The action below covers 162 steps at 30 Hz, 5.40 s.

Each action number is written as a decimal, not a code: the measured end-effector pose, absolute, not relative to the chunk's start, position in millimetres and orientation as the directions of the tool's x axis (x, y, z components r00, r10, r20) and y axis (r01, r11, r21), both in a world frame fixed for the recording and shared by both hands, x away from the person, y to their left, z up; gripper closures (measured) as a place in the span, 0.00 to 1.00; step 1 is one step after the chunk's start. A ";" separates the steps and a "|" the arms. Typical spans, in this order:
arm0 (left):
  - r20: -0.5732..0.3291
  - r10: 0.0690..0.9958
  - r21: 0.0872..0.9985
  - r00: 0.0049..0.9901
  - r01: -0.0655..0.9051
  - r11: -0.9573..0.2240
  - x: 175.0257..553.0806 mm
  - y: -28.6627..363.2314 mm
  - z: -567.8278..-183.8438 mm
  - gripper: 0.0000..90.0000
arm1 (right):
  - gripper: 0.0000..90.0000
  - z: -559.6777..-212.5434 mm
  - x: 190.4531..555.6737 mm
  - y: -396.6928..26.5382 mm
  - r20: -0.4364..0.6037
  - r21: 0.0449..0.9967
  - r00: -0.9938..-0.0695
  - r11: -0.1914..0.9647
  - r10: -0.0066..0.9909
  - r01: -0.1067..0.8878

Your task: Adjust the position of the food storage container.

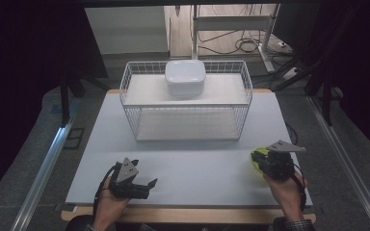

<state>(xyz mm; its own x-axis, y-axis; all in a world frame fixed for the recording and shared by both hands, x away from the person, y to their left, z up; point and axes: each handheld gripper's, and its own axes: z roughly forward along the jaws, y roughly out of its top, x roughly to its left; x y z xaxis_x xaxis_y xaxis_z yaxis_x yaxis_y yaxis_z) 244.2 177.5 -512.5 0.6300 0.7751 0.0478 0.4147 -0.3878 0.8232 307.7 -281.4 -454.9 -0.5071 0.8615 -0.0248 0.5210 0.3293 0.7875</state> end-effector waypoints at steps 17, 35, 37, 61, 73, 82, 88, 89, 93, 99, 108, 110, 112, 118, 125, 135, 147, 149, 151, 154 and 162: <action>0.038 0.771 0.820 0.635 0.422 -0.388 245.6 177.2 -514.3 0.07 | 1.00 -462.1 316.5 -359.5 -0.014 0.769 -0.281 0.190 0.960 0.610; 0.040 0.765 0.813 0.643 0.424 -0.399 246.4 175.7 -516.0 0.07 | 1.00 -474.9 323.8 -358.7 0.010 0.720 -0.295 0.198 0.956 0.665; 0.040 0.764 0.812 0.644 0.425 -0.400 246.5 175.6 -516.1 0.07 | 1.00 -475.3 323.7 -356.7 0.015 0.717 -0.300 0.199 0.954 0.668; 0.045 0.758 0.808 0.651 0.423 -0.411 246.7 173.7 -516.9 0.07 | 1.00 -478.8 317.9 -304.1 0.093 0.691 -0.448 0.267 0.889 0.672; 0.045 0.756 0.805 0.654 0.424 -0.415 246.6 172.6 -517.4 0.07 | 1.00 -481.8 313.2 -277.0 0.139 0.682 -0.520 0.299 0.843 0.667; 0.045 0.758 0.805 0.651 0.426 -0.414 246.5 173.3 -517.5 0.07 | 0.99 -484.2 306.3 -279.0 0.131 0.677 -0.507 0.297 0.852 0.674; 0.049 0.756 0.803 0.653 0.424 -0.419 246.1 172.2 -517.5 0.07 | 0.99 -487.1 292.0 -275.4 0.132 0.663 -0.516 0.312 0.846 0.681; 0.050 0.755 0.803 0.653 0.424 -0.420 246.1 171.9 -517.6 0.07 | 0.99 -488.5 290.2 -274.8 0.133 0.663 -0.522 0.316 0.843 0.679; 0.054 0.753 0.801 0.656 0.421 -0.425 246.2 171.1 -517.8 0.07 | 0.99 -494.7 284.5 -270.1 0.143 0.646 -0.530 0.327 0.836 0.690; 0.056 0.750 0.799 0.659 0.421 -0.430 246.3 169.9 -518.2 0.07 | 0.98 -498.7 286.7 -260.4 0.144 0.636 -0.550 0.349 0.823 0.688; 0.061 0.746 0.793 0.664 0.422 -0.440 246.7 168.2 -519.4 0.07 | 0.98 -501.0 296.5 -239.2 0.144 0.645 -0.597 0.382 0.789 0.661; 0.061 0.745 0.792 0.664 0.422 -0.441 246.7 168.0 -519.5 0.07 | 0.98 -501.0 298.9 -232.3 0.157 0.645 -0.608 0.385 0.779 0.660; 0.060 0.745 0.792 0.664 0.422 -0.441 246.7 168.0 -519.6 0.07 | 0.98 -501.4 301.3 -225.9 0.155 0.651 -0.627 0.399 0.763 0.646; 0.063 0.742 0.789 0.668 0.422 -0.447 246.9 167.5 -519.8 0.07 | 0.98 -505.0 308.3 -216.1 0.147 0.646 -0.652 0.427 0.744 0.633; 0.067 0.739 0.785 0.670 0.422 -0.454 247.2 166.6 -520.3 0.07 | 0.98 -505.9 317.9 -216.2 0.174 0.649 -0.639 0.401 0.750 0.647; 0.064 0.740 0.783 0.670 0.426 -0.454 247.1 166.3 -520.8 0.07 | 0.98 -510.6 329.8 -196.2 0.184 0.644 -0.667 0.424 0.722 0.637; 0.063 0.740 0.782 0.670 0.427 -0.453 247.1 166.0 -521.0 0.07 | 0.98 -515.4 343.4 -164.8 0.219 0.640 -0.705 0.446 0.675 0.626; 0.064 0.739 0.782 0.670 0.427 -0.454 247.1 166.1 -521.0 0.07 | 0.98 -515.5 344.6 -159.7 0.217 0.641 -0.714 0.454 0.666 0.619; 0.063 0.739 0.782 0.671 0.427 -0.453 247.1 166.0 -521.1 0.07 | 0.98 -515.8 345.2 -155.1 0.219 0.641 -0.720 0.459 0.658 0.615; 0.063 0.738 0.782 0.671 0.427 -0.455 247.0 165.8 -521.1 0.07 | 0.98 -517.3 345.3 -148.9 0.221 0.638 -0.727 0.467 0.650 0.612; 0.063 0.738 0.781 0.672 0.427 -0.456 246.9 166.1 -521.0 0.07 | 0.98 -517.5 346.1 -142.3 0.206 0.641 -0.738 0.482 0.643 0.598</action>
<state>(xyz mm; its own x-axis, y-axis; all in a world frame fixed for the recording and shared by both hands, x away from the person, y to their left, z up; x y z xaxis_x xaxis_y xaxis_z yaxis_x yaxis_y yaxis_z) 246.9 166.1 -521.0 0.6716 0.7382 0.0633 0.4273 -0.4557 0.7809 346.1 -142.3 -517.5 -0.7380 0.6427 0.2057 0.5979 0.4815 0.6408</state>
